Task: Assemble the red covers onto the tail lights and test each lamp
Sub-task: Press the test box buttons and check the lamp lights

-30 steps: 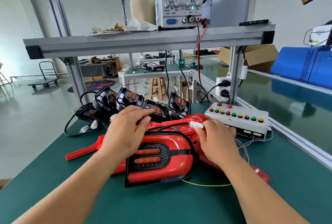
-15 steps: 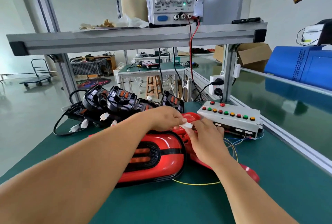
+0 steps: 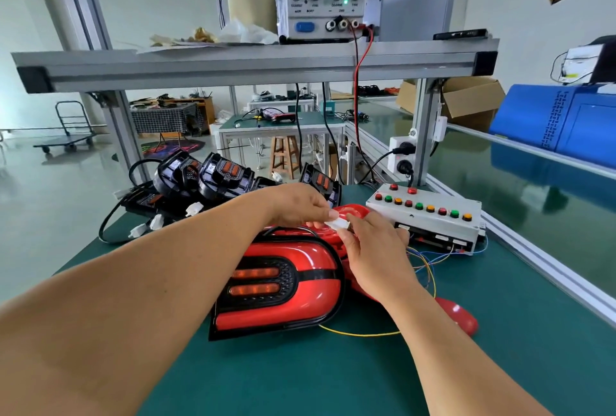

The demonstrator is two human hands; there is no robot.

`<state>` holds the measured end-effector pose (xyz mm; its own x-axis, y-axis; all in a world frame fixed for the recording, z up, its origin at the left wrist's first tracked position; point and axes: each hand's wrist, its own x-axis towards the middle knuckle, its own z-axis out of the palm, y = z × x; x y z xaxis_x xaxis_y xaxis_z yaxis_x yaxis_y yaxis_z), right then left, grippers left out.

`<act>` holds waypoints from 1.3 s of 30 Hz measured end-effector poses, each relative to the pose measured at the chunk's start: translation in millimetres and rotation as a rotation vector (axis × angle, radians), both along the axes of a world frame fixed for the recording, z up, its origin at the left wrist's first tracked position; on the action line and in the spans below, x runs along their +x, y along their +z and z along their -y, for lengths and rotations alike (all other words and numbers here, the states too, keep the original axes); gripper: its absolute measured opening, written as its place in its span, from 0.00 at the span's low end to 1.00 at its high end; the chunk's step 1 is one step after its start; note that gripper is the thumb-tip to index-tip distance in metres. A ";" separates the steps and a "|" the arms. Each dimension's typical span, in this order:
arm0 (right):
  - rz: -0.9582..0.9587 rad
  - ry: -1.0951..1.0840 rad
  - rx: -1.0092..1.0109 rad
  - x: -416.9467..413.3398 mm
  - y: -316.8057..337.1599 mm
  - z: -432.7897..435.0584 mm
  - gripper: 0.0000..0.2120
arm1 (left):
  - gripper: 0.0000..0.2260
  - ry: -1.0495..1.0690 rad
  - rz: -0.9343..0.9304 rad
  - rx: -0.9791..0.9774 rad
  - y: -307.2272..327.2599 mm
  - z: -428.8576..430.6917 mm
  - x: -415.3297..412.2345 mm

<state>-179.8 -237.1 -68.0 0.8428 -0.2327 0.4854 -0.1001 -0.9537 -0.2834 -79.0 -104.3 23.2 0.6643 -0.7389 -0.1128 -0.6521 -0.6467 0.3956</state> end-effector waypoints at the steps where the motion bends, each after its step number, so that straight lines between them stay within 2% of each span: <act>1: -0.002 0.000 0.002 0.0 -0.2 -0.4 0.21 | 0.13 -0.001 0.008 0.014 0.5 -0.3 -0.8; 6: -0.001 0.027 0.026 -0.1 0.2 -2.0 0.20 | 0.18 0.019 0.002 0.028 2.2 -2.6 -1.7; 10: 0.008 0.005 0.013 -0.1 -1.6 3.6 0.15 | 0.16 0.013 0.002 0.044 2.3 -7.5 3.3; 13: -0.009 -0.100 0.061 -1.2 -0.1 14.9 0.15 | 0.15 0.084 -0.051 -0.050 9.8 -25.7 16.5; 16: -0.045 -0.092 0.044 5.4 -4.9 7.9 0.15 | 0.16 0.093 -0.058 -0.099 15.2 -30.9 22.8; 19: -0.085 -0.108 -0.009 7.5 -10.4 1.7 0.24 | 0.15 0.105 0.019 -0.003 11.6 -25.3 24.1; 21: -0.045 -0.099 -0.041 4.1 -9.0 5.5 0.27 | 0.20 0.096 0.114 0.110 11.4 -30.5 26.2; 23: 0.047 0.029 -0.016 -2.1 -3.5 3.5 0.27 | 0.21 0.112 0.157 0.151 14.1 -44.1 29.7; 25: 0.072 0.225 0.063 -7.1 1.3 -7.7 0.29 | 0.19 0.130 0.125 0.154 13.1 -60.4 33.0; 27: -0.055 0.308 0.096 -10.1 2.6 -20.9 0.35 | 0.19 0.159 0.073 0.177 7.4 -73.3 32.3; 29: -0.156 0.267 0.091 -10.8 1.8 -28.6 0.39 | 0.20 0.188 0.053 0.244 -2.9 -80.0 29.8; 33: -0.233 0.226 0.067 -12.2 1.1 -35.6 0.39 | 0.25 0.189 0.034 0.313 -18.9 -77.0 30.9; 36: -0.245 0.234 0.120 -12.4 -1.4 -34.9 0.39 | 0.26 0.180 0.090 0.350 -22.1 -71.3 29.7; 39: -0.272 0.274 0.156 -12.5 -1.4 -31.2 0.45 | 0.22 0.168 0.068 0.258 -19.3 -70.7 29.8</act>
<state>-192.2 -205.9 -69.4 0.9764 -0.0347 0.2129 0.0605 -0.9032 -0.4250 -49.2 -33.7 3.9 0.7872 -0.5708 -0.2335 -0.5470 -0.8211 0.1630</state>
